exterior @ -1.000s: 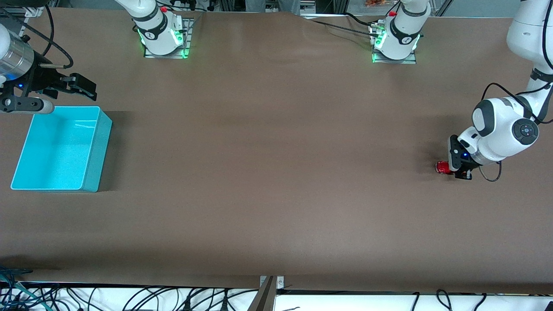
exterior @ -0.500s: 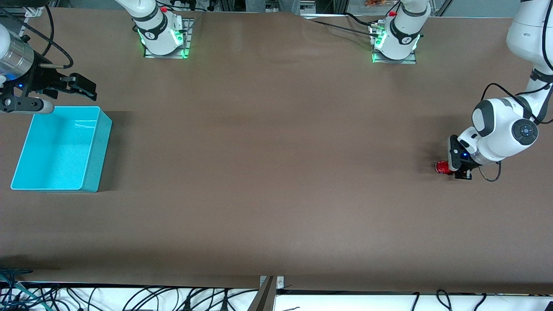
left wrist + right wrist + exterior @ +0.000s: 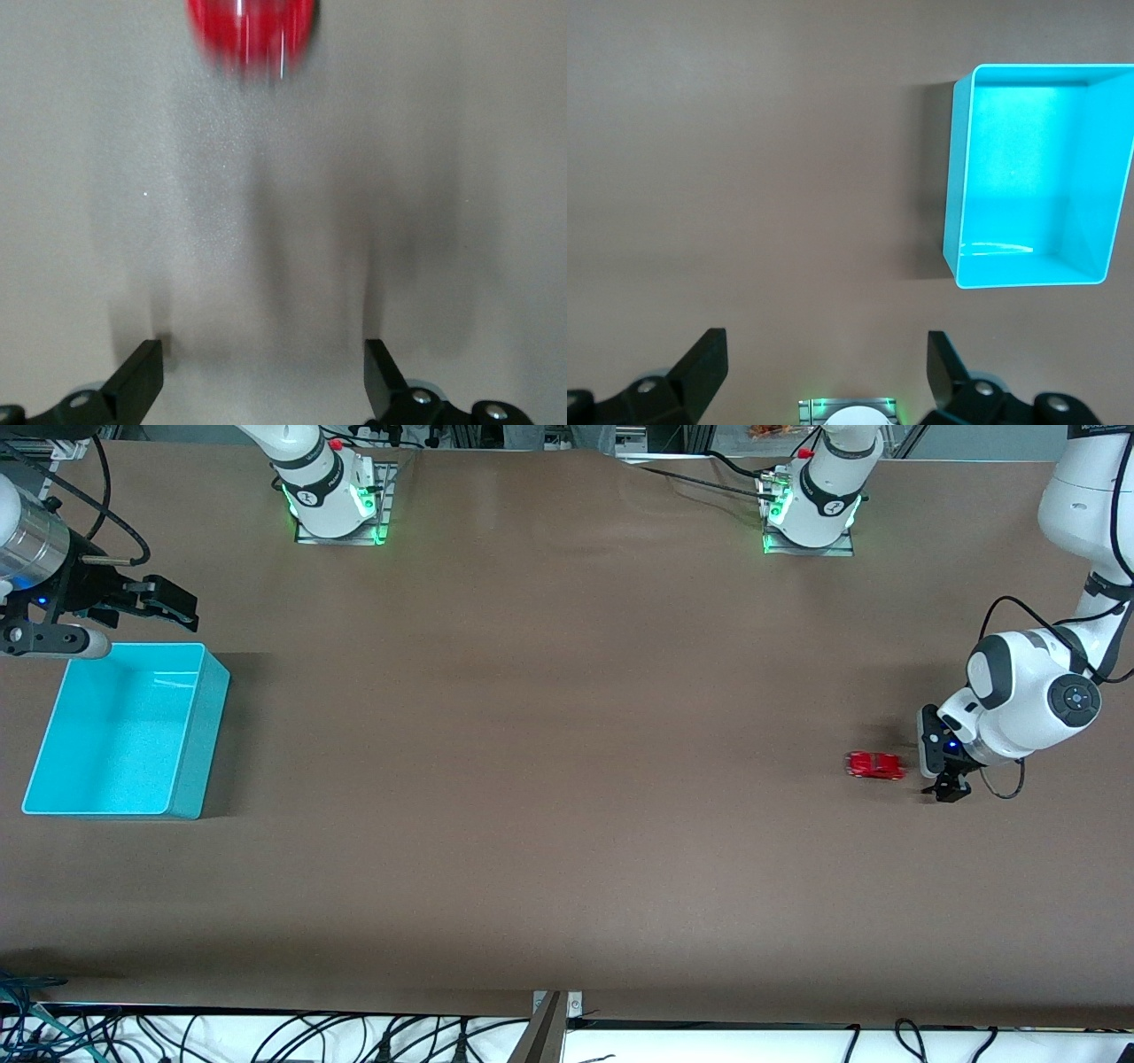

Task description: Wind red beetle toy and store in blue box

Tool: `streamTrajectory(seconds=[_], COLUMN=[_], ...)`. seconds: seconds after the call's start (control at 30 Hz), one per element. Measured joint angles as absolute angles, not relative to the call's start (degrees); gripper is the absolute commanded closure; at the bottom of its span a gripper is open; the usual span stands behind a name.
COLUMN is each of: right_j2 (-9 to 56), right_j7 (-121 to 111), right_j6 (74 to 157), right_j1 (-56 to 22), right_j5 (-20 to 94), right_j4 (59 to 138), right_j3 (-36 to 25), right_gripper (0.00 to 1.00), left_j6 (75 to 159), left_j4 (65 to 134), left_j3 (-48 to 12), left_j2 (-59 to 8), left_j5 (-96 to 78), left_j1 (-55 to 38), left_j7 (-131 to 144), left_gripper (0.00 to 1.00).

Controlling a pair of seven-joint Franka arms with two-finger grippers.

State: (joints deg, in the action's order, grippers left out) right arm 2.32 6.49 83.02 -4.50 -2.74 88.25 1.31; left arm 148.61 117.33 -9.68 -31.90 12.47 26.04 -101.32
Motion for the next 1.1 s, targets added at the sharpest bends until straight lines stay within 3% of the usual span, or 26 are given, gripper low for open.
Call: streamTrajectory(seconds=[1.1], right_j2=[2.32], right_j7=[6.49], right_j6=[83.02], right_j1=[-4.49], right_j5=[-2.74], right_j4=[88.25], right_j3=[1.31], right_gripper=[0.00], left_j6=[148.62], left_j4=[116.44], left_j3=[-8.97], left_j2=[-31.91], left_j5=[12.09], left_j1=[27.46], left_j7=[-101.34], left_gripper=[0.00])
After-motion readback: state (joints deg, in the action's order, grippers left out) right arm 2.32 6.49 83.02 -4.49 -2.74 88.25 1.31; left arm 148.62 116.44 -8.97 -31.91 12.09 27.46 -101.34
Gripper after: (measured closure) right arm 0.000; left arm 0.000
